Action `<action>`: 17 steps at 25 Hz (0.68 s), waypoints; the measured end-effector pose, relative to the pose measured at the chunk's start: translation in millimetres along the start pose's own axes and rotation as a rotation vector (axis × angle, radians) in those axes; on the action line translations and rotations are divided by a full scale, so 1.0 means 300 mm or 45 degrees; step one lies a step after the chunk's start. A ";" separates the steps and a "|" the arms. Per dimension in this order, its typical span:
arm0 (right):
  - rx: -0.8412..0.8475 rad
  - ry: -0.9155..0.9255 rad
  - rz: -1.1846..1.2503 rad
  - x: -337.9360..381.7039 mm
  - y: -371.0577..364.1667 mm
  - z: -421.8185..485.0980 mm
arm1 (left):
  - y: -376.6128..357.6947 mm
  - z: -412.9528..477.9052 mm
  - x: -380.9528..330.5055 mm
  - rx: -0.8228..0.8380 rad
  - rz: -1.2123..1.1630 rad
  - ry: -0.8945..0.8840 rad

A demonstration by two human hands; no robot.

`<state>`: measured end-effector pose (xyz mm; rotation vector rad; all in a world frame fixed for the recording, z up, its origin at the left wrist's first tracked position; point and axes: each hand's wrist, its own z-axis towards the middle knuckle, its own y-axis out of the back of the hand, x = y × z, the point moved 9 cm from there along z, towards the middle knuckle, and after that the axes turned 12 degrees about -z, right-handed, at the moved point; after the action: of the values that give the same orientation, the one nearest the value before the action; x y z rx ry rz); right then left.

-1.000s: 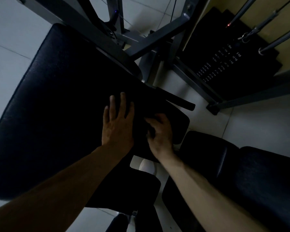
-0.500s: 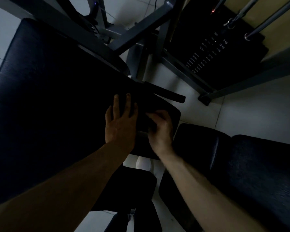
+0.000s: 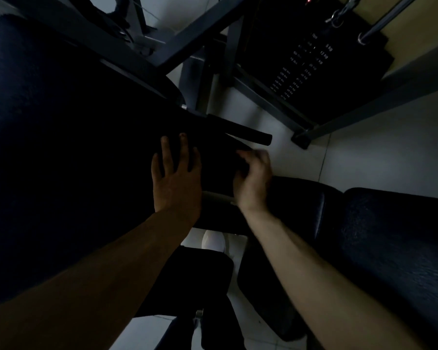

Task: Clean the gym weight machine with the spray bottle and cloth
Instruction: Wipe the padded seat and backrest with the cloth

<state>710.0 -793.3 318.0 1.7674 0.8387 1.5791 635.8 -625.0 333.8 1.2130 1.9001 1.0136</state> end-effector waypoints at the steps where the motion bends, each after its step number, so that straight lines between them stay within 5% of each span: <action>1: 0.017 -0.042 -0.084 0.011 0.015 0.065 | -0.004 0.001 -0.001 -0.005 0.009 -0.001; 8: 0.175 -0.011 -0.143 -0.011 0.005 -0.255 | -0.007 -0.001 0.002 0.023 0.011 -0.022; 10: 0.098 0.086 -0.186 -0.013 0.009 -0.141 | -0.010 -0.002 0.002 0.013 0.019 -0.022; 13: 0.048 -0.068 -0.390 -0.040 0.047 0.110 | -0.019 0.003 0.003 0.011 0.016 -0.021; 17: 0.124 0.105 -0.610 -0.004 0.041 -0.018 | -0.011 0.000 0.009 0.014 0.014 -0.046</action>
<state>705.3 -801.5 327.5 1.4286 1.2869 1.3133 633.5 -623.5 330.7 1.2413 1.8756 0.9813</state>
